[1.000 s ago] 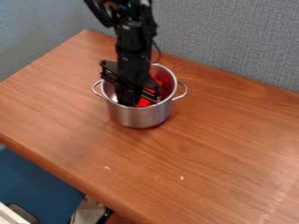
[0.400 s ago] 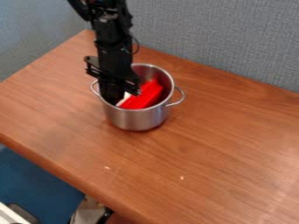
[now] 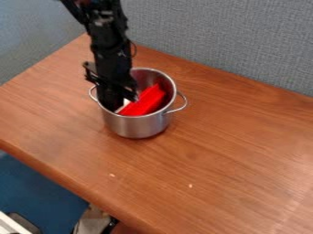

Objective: Move the red object from the metal pot to the table

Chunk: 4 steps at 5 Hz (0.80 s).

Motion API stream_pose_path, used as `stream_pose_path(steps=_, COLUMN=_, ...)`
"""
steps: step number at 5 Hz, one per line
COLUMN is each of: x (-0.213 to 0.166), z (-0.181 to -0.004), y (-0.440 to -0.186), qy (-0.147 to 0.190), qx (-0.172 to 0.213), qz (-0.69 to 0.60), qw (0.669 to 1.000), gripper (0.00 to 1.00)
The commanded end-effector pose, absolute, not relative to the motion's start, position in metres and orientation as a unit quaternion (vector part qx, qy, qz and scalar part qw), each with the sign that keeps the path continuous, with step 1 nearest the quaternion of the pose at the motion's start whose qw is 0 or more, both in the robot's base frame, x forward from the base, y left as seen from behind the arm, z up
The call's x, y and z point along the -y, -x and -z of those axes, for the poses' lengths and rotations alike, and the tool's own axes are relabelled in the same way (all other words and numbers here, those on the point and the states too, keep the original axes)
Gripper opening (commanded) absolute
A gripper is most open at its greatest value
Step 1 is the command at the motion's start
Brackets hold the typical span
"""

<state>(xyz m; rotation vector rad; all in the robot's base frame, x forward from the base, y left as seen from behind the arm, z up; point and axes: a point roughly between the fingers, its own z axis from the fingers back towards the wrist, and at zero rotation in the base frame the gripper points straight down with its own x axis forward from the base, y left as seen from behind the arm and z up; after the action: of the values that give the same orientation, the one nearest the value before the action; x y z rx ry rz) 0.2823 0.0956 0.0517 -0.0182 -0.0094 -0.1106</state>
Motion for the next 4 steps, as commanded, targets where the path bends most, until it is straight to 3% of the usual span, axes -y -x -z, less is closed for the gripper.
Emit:
stream_pose_path(steps=1, x=-0.107, z=-0.101, y=-0.282, qy=0.005, qx=0.064, qz=0.054, qw=0.997, gripper=0.00)
stream_pose_path(steps=2, x=-0.116, z=-0.130, y=-0.271, qy=-0.002, qx=0.085, qz=-0.003, qw=0.996, gripper=0.00)
stream_pose_path(steps=3, x=-0.110, z=-0.149, y=-0.258, qy=-0.002, qx=0.098, qz=-0.038, qw=0.994, gripper=1.00)
stream_pose_path(steps=4, x=-0.095, z=-0.158, y=-0.246, qy=-0.003, qx=0.098, qz=-0.059, qw=0.993, gripper=1.00)
